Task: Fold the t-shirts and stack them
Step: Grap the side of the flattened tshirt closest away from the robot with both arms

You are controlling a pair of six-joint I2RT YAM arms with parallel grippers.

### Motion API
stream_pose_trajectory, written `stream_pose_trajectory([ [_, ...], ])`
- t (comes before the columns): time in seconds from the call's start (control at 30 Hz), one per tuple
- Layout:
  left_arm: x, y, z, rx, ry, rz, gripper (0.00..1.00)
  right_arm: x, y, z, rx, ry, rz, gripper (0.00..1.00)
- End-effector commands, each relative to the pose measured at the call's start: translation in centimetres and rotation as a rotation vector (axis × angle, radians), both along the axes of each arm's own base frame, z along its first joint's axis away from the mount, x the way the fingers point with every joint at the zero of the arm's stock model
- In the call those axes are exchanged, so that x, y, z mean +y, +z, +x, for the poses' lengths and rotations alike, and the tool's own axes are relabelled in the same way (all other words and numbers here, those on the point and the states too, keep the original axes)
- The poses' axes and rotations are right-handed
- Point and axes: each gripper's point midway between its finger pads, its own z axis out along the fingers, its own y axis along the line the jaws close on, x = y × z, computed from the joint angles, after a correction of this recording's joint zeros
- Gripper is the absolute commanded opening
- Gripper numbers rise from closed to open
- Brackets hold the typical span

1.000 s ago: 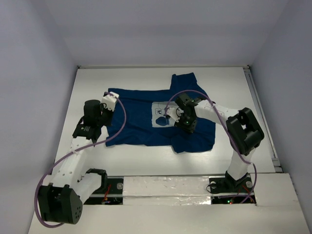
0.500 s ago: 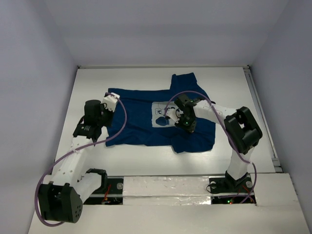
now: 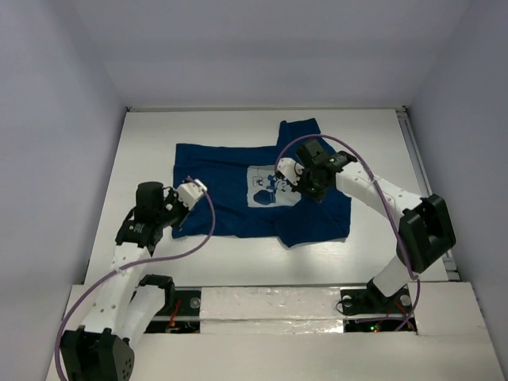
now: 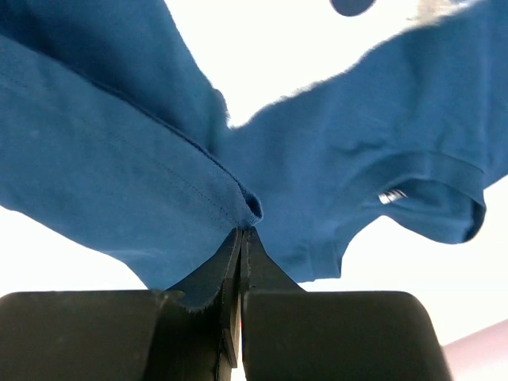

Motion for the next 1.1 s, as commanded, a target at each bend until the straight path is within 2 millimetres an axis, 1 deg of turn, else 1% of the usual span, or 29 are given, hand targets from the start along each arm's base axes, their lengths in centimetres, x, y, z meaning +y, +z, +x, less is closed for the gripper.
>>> stream_pose_trajectory([
  [0.0, -1.4, -1.6, -2.7, 0.011, -0.216, 0.048, 0.10, -0.7, 1.3, 0.1, -0.031, -0.030, -0.003, 0.00],
  [0.03, -1.4, -2.0, -3.6, 0.022, -0.249, 0.068, 0.10, -0.9, 1.1, -0.1, -0.027, -0.032, -0.008, 0.00],
  [0.07, -1.2, -2.7, -4.0, 0.025, -0.279, 0.096, 0.10, -1.1, 1.0, -0.2, -0.025, -0.033, -0.013, 0.00],
  [0.1, -0.8, -2.9, -4.0, 0.006, -0.306, 0.144, 0.10, -1.2, 1.0, -0.3, -0.024, -0.036, -0.017, 0.00],
  [0.2, 0.2, -4.5, -4.5, 0.021, -0.349, 0.236, 0.11, -1.8, 1.0, -0.5, -0.022, -0.049, -0.026, 0.00],
  [0.33, 1.3, -7.6, -5.4, 0.150, -0.380, 0.305, 0.12, -1.7, 1.7, -0.6, -0.029, -0.050, -0.005, 0.00],
  [0.37, 1.4, -8.3, -5.7, 0.177, -0.384, 0.307, 0.15, -1.6, 1.8, -0.7, -0.030, -0.051, -0.002, 0.00],
  [0.43, 1.9, -9.3, -5.6, 0.213, -0.374, 0.326, 0.19, -1.6, 2.0, -0.7, -0.032, -0.052, 0.004, 0.00],
  [0.53, 2.2, -10.7, -5.9, 0.272, -0.367, 0.335, 0.22, -1.9, 2.1, -0.6, -0.031, -0.060, 0.000, 0.00],
  [0.67, 2.6, -11.2, -5.8, 0.302, -0.357, 0.348, 0.24, -1.9, 2.3, -0.6, -0.031, -0.060, 0.000, 0.00],
  [0.7, 2.7, -11.2, -5.5, 0.298, -0.338, 0.351, 0.25, -1.8, 2.3, -0.7, -0.025, -0.053, 0.007, 0.00],
  [0.73, 2.9, -11.0, -4.8, 0.273, -0.317, 0.361, 0.25, -1.7, 2.3, -0.7, -0.023, -0.053, 0.012, 0.00],
  [0.9, 3.8, -11.2, -3.9, 0.249, -0.258, 0.395, 0.25, -1.7, 2.3, -0.7, -0.021, -0.050, 0.009, 0.00],
  [0.93, 3.9, -11.2, -3.5, 0.234, -0.246, 0.398, 0.25, -1.7, 2.2, -0.8, -0.019, -0.050, 0.007, 0.00],
  [1.07, 3.8, -11.1, -3.0, 0.198, -0.224, 0.392, 0.25, -1.8, 2.3, -0.8, -0.018, -0.048, 0.006, 0.00],
])
